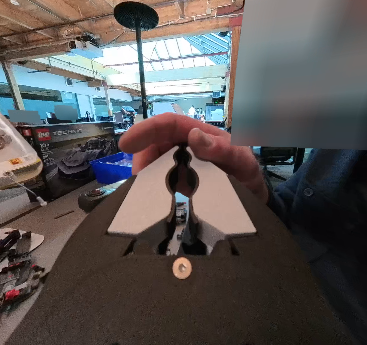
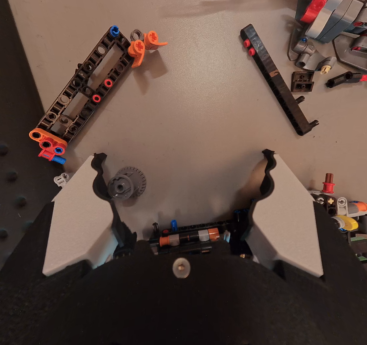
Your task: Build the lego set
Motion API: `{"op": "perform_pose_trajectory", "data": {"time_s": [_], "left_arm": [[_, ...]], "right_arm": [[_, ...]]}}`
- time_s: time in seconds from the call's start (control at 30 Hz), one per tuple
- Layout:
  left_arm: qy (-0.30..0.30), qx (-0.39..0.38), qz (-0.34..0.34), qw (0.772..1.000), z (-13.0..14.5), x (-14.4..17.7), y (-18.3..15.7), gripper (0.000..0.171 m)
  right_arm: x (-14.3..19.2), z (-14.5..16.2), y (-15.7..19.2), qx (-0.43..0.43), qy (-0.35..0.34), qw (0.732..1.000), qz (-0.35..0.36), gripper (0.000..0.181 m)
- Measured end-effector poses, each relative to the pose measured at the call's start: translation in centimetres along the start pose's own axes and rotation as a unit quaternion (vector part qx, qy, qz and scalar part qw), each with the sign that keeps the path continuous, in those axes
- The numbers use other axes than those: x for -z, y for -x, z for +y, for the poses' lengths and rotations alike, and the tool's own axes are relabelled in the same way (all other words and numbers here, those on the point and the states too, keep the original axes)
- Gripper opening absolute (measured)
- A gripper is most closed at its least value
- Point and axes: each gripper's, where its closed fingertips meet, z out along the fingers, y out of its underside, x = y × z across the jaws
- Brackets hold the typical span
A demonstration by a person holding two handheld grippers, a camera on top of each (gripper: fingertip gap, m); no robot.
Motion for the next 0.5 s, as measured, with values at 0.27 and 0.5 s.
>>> {"op": "perform_pose_trajectory", "data": {"time_s": [0.27,0.5], "left_arm": [[0.078,-0.044,-0.094,0.992,2.4,2.2,5.0,0.072],[0.208,0.027,-0.118,0.971,11.1,-0.4,9.7,0.094]], "right_arm": [[0.0,0.0,0.0,0.0,0.0,1.0,0.0,0.156],[0.0,0.0,0.0,0.0,0.0,1.0,0.0,0.156]]}}
